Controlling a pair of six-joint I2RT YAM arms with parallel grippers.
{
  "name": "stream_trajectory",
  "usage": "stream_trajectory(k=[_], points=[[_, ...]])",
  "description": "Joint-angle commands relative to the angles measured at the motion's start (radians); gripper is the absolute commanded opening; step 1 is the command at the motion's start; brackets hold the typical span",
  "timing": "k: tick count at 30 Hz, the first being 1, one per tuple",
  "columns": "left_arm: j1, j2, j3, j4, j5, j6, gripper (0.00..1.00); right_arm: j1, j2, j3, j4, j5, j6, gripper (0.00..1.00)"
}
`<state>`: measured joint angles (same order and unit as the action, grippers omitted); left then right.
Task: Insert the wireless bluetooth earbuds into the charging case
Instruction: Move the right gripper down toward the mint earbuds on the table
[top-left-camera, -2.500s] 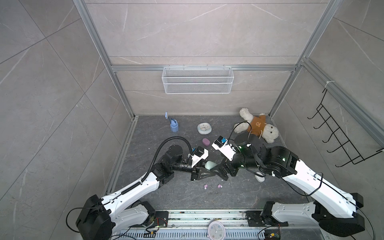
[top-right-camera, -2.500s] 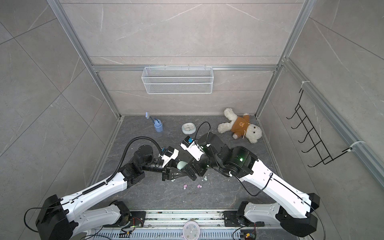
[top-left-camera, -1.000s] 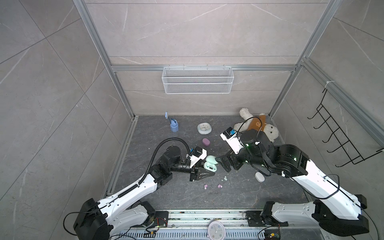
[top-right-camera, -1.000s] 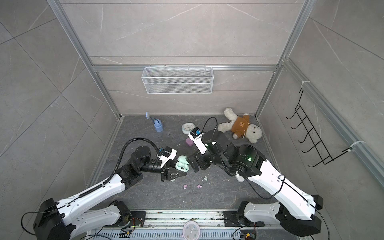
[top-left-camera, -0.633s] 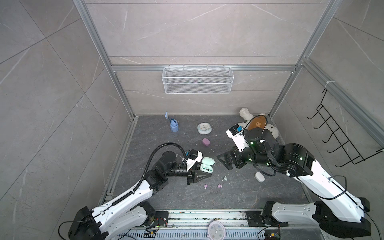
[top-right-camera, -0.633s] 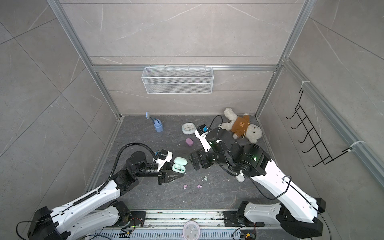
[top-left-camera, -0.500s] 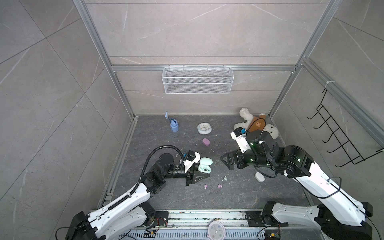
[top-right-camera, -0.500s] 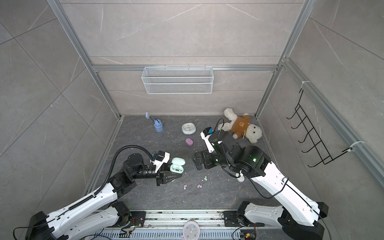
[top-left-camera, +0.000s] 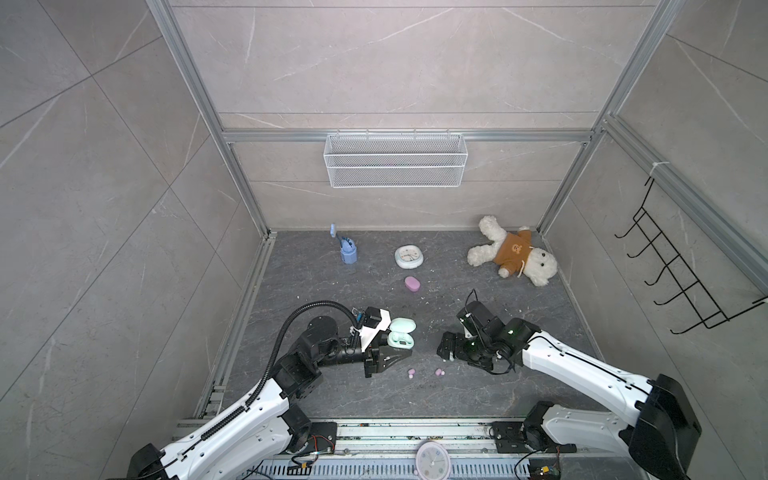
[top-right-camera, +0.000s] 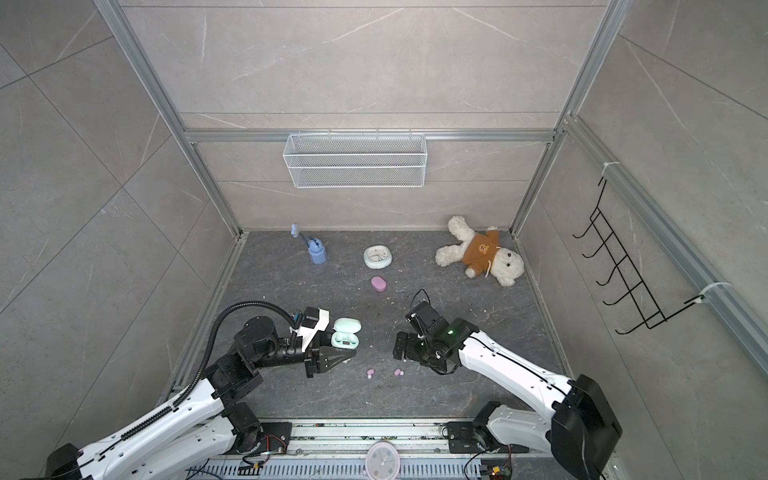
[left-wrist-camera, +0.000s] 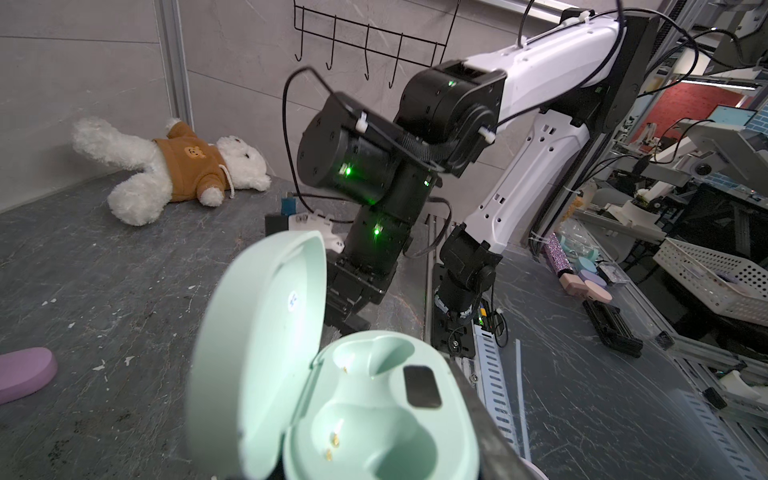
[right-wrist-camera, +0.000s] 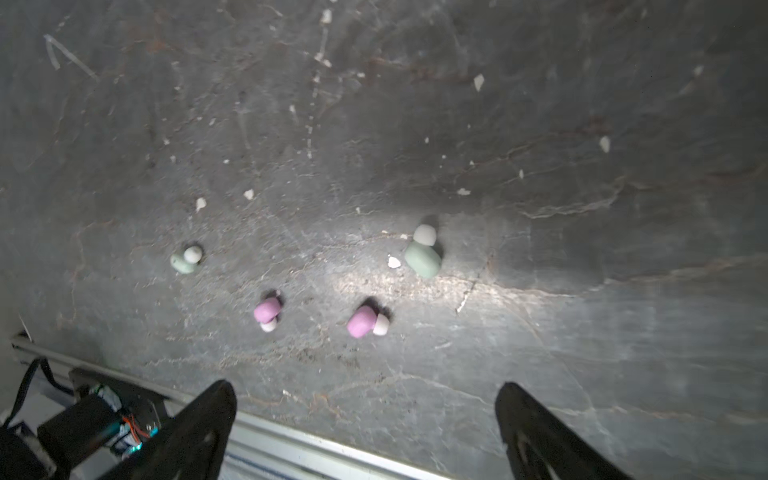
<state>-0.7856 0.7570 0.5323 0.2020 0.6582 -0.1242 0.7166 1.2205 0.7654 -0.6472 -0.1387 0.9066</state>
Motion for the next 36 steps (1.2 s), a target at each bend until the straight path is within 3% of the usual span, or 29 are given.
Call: stream_trajectory(k=[1, 10, 36], points=[[-0.004, -0.021, 0.008, -0.001, -0.014, -0.003, 0.22, -0.005, 0.026, -0.053, 0.212, -0.019, 0.134, 1.0], [-0.003, 0.0, 0.011, 0.014, -0.015, -0.002, 0.21, -0.014, 0.105, -0.11, 0.314, -0.016, 0.21, 1.0], [-0.003, -0.001, 0.014, 0.008, -0.025, 0.001, 0.2, -0.039, 0.173, -0.078, 0.359, -0.043, 0.192, 1.0]])
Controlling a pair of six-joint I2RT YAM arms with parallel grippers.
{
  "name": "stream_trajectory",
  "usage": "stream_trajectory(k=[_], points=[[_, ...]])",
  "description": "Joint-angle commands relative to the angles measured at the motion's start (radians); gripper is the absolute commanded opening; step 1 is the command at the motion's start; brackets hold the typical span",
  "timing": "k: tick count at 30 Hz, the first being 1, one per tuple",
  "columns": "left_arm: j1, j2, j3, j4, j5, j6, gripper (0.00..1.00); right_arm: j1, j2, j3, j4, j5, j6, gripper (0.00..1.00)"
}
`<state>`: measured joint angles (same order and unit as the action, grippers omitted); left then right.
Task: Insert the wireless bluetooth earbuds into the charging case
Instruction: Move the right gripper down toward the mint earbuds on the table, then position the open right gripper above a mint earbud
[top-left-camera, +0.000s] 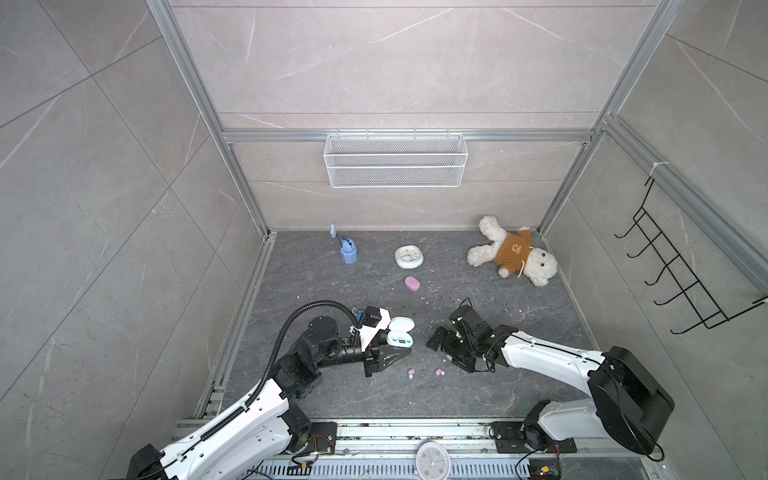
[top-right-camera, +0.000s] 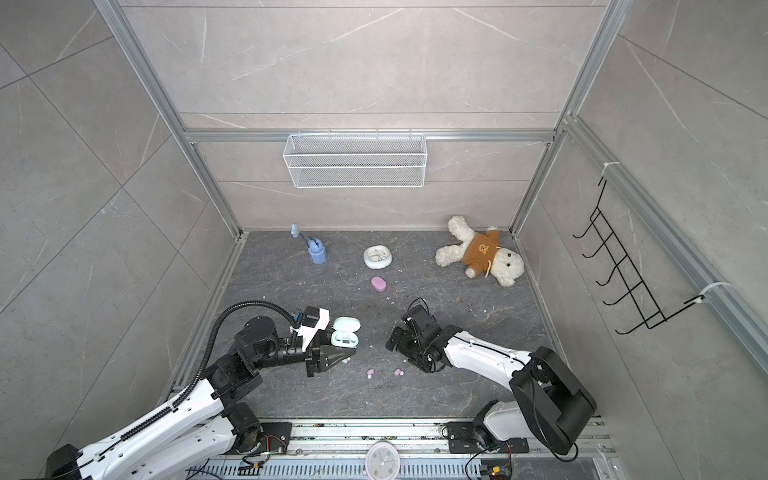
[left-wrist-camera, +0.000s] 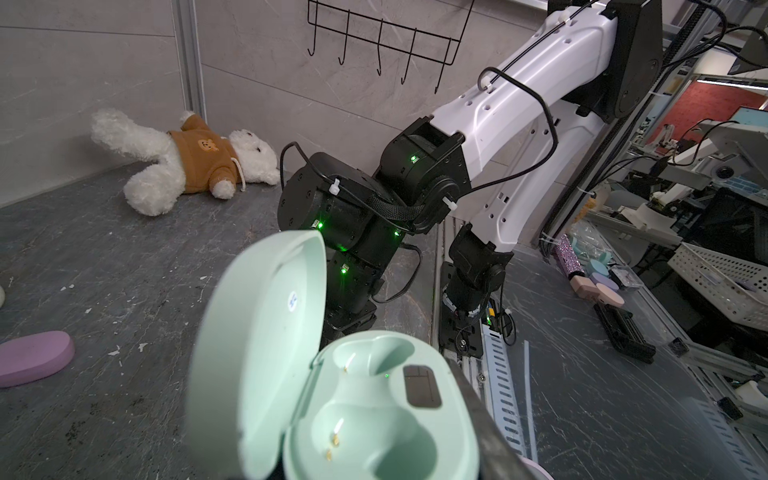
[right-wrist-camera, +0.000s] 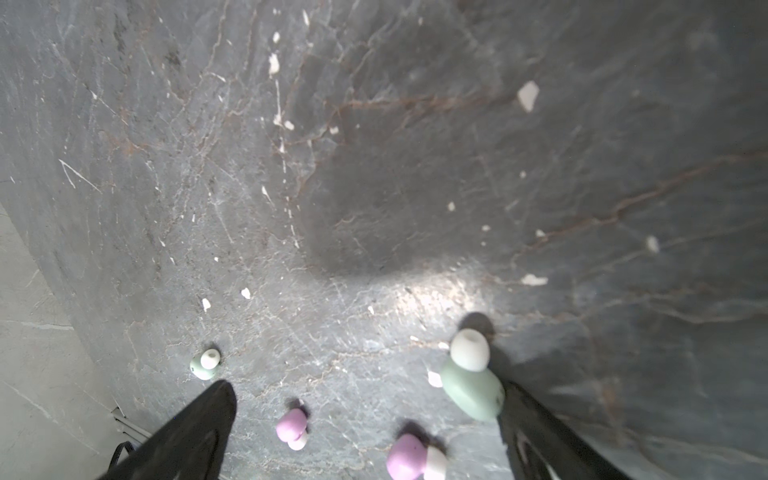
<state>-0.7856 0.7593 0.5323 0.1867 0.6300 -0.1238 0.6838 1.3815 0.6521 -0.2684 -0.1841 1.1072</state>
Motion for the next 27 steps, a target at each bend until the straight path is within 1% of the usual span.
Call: stream_trajectory(k=[1, 7, 15, 16, 19, 22, 27], points=[[-0.003, -0.004, 0.014, 0.024, 0.004, 0.001, 0.2, -0.006, 0.012, 0.039, -0.019, 0.001, -0.009, 1.0], [-0.003, -0.003, 0.014, 0.024, 0.002, -0.001, 0.2, -0.006, 0.031, 0.066, -0.012, -0.008, -0.023, 1.0], [-0.004, -0.005, 0.014, 0.024, 0.002, -0.001, 0.2, -0.01, 0.084, 0.113, 0.003, -0.047, -0.034, 1.0], [-0.003, -0.005, 0.014, 0.022, 0.001, -0.001, 0.2, -0.009, 0.089, 0.118, 0.002, -0.051, -0.06, 1.0], [-0.003, -0.006, 0.015, 0.018, -0.002, 0.001, 0.2, -0.009, 0.091, 0.131, -0.012, -0.055, -0.07, 1.0], [-0.003, -0.009, 0.015, 0.013, -0.006, 0.003, 0.2, -0.01, 0.076, 0.15, -0.061, -0.041, -0.092, 1.0], [-0.004, -0.007, 0.015, 0.016, -0.007, 0.003, 0.2, -0.027, 0.079, 0.23, -0.204, 0.02, -0.197, 0.99]])
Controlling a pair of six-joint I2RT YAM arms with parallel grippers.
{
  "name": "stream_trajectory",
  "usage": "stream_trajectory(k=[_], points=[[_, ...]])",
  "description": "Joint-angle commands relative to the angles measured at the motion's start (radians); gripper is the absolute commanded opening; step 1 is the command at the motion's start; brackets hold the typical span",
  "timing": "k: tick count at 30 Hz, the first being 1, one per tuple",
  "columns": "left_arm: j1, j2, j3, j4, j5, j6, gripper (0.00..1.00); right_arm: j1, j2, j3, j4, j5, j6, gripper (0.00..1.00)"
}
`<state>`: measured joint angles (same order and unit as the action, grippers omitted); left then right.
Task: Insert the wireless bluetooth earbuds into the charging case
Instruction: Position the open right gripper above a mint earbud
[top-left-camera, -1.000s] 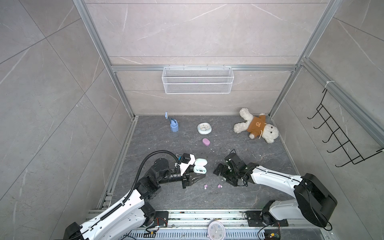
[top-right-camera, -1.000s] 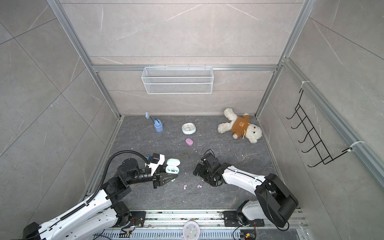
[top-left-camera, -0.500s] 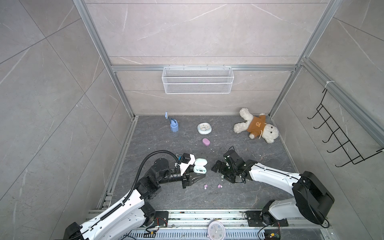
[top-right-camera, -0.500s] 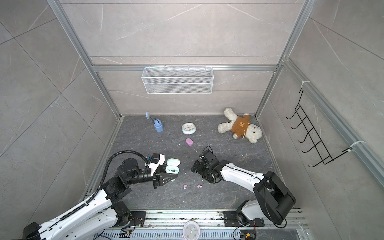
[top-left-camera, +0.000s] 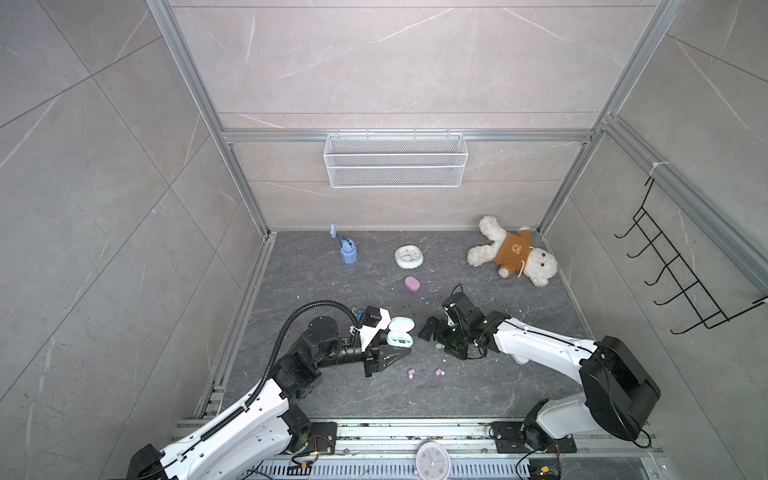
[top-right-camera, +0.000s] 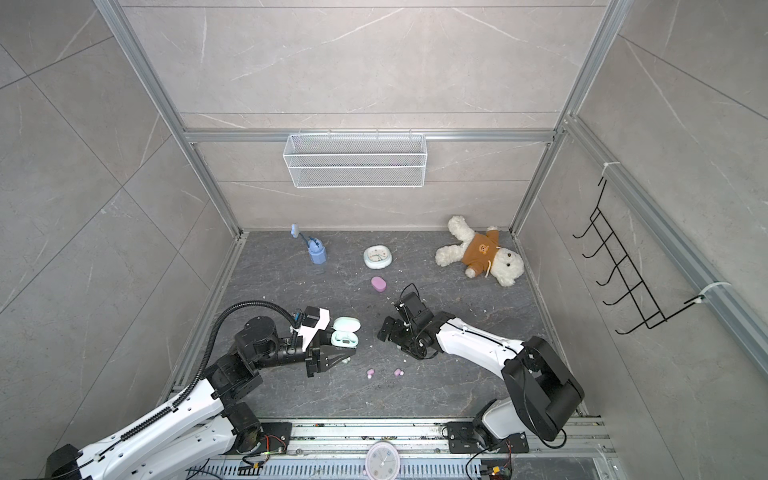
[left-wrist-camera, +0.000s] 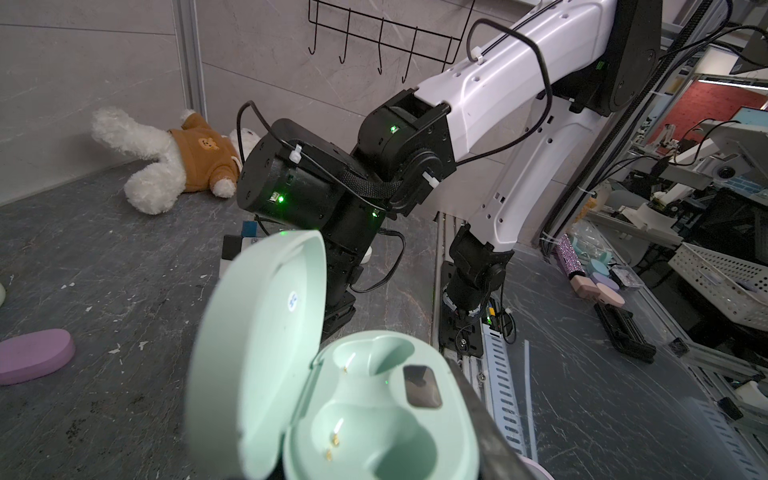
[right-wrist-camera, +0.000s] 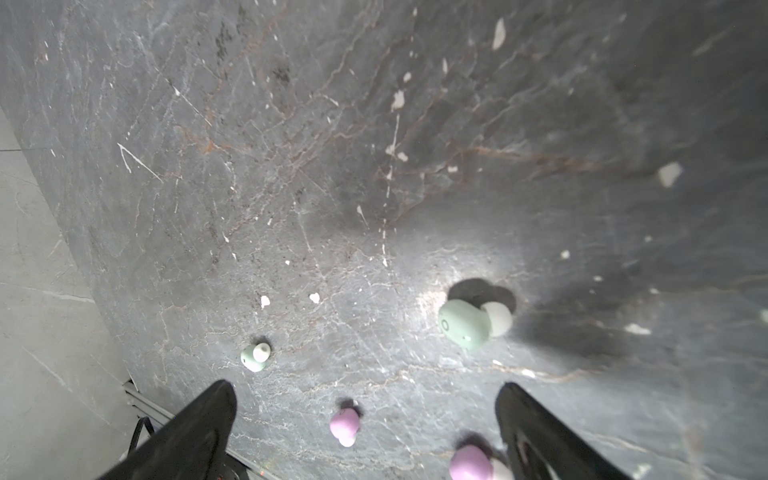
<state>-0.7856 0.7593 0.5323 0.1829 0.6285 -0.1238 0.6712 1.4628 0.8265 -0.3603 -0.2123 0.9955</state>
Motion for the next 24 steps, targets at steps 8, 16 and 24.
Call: stream_trajectory(k=[8, 16, 24], points=[[-0.003, -0.011, 0.015, 0.016, -0.004, 0.004, 0.2, -0.076, 0.1, 0.157, -0.185, 0.036, -0.231, 0.93], [-0.003, -0.012, 0.017, 0.014, -0.007, 0.005, 0.2, -0.078, 0.194, 0.169, -0.135, -0.044, -0.299, 0.91], [-0.003, -0.015, 0.015, 0.013, -0.006, 0.004, 0.2, -0.078, 0.242, 0.171, -0.102, -0.094, -0.314, 0.88]])
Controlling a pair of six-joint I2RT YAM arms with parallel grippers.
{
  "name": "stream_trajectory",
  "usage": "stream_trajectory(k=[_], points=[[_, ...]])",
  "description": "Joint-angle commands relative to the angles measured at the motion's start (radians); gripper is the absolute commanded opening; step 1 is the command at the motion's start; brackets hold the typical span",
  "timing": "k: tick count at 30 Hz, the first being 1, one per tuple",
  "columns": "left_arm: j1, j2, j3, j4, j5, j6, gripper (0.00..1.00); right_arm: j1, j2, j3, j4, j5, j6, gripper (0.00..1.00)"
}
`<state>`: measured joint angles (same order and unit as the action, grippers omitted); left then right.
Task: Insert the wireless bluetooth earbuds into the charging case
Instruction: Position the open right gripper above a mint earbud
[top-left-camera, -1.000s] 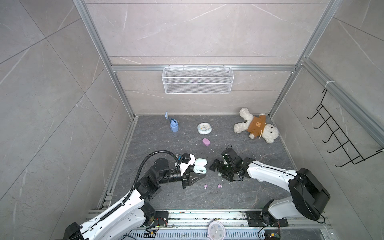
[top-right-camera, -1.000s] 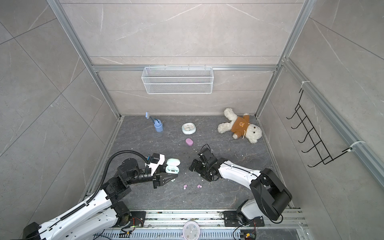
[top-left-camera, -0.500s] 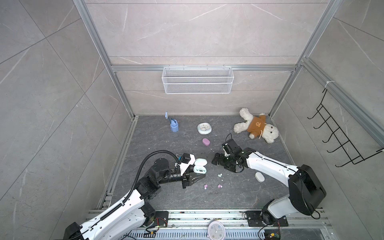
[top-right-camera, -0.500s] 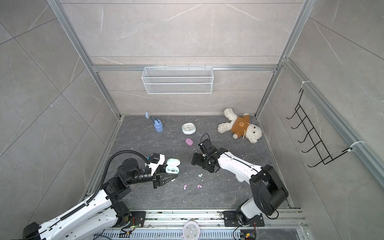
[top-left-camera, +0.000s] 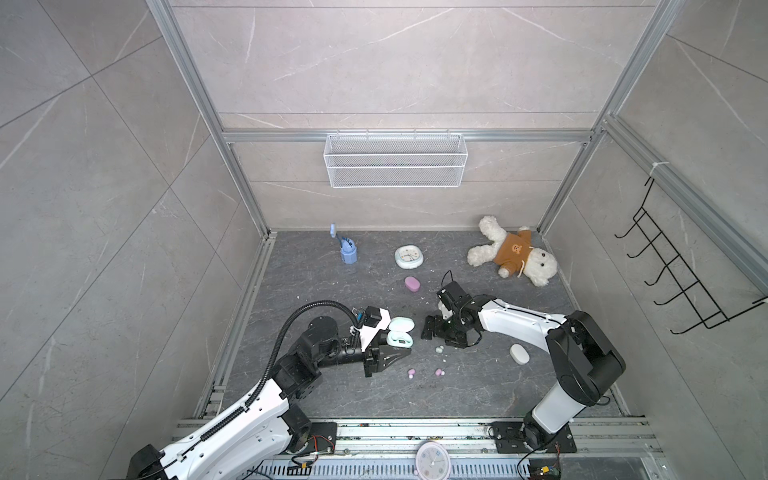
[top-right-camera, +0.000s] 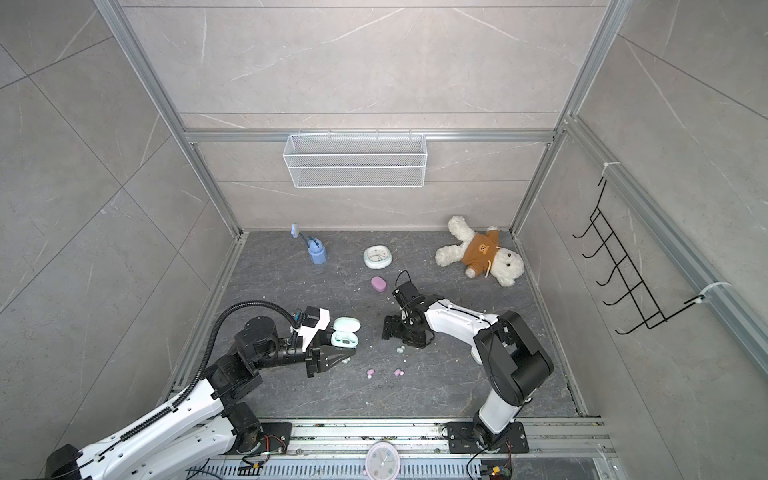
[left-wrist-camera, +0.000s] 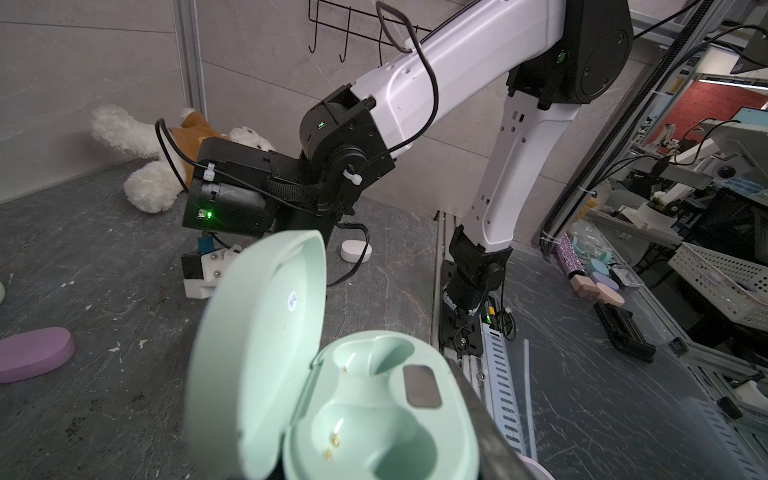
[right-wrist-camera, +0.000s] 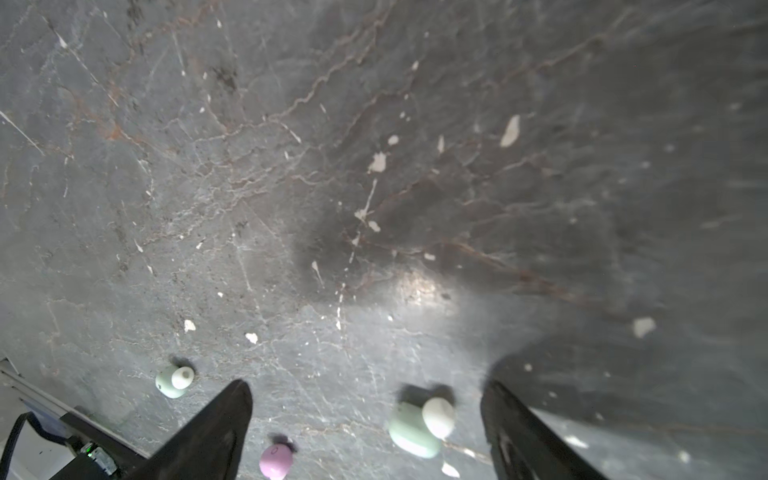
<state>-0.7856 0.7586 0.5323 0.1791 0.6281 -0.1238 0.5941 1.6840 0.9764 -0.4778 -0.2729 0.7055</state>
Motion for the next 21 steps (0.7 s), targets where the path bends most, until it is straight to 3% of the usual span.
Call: stream_trajectory(k=[1, 21], points=[[-0.004, -0.016, 0.015, 0.017, -0.007, 0.004, 0.2, -0.002, 0.022, 0.02, 0.019, -0.04, -0.024, 0.87], [-0.004, -0.027, 0.014, 0.013, -0.011, 0.003, 0.19, 0.004, -0.017, -0.025, -0.011, -0.096, -0.021, 0.83]])
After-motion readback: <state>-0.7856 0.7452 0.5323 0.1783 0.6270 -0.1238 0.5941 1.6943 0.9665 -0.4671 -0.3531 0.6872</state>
